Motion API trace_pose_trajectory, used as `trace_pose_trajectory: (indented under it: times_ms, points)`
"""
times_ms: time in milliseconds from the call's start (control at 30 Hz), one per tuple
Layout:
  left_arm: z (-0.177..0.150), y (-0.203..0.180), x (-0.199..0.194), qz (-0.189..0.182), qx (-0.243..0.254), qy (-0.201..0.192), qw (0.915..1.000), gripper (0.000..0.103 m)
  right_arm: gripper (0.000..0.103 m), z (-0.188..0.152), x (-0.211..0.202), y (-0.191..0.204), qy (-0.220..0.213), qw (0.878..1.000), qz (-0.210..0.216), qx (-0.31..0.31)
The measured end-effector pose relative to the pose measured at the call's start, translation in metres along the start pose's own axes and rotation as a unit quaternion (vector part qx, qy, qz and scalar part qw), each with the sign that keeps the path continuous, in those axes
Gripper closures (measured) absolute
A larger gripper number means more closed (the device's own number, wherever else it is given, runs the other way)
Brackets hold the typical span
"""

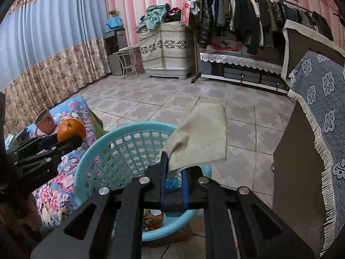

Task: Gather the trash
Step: 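Carry the orange and beige cloth over the blue basket, then release the orange and cloth into the basket with both grippers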

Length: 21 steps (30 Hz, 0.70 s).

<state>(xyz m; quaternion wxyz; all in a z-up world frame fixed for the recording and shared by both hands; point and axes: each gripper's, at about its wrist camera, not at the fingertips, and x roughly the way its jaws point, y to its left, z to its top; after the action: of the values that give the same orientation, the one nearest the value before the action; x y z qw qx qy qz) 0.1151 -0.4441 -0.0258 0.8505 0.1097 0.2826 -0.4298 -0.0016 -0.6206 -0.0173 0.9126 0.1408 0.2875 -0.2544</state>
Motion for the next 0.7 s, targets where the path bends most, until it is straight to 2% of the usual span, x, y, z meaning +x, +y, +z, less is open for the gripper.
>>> trace_pose_trajectory:
  times_ms: [67,233,433,700]
  points:
    - [0.003,-0.008,0.0,0.002,0.001,-0.008,1.0,0.041,0.09,0.0,0.002,-0.001,-0.001,1.0,0.0,0.004]
    - [0.014,-0.006,-0.002,0.02,0.0,-0.02,0.9996,0.025,0.09,-0.001,0.005,-0.003,-0.001,1.0,0.001,0.004]
    - [0.029,0.028,-0.01,0.073,-0.03,-0.041,0.996,0.009,0.09,0.001,0.01,0.006,-0.002,1.0,0.005,-0.002]
    - [0.043,0.068,-0.016,0.117,-0.063,-0.051,0.9897,0.006,0.09,0.0,0.019,0.029,-0.003,1.0,0.007,-0.011]
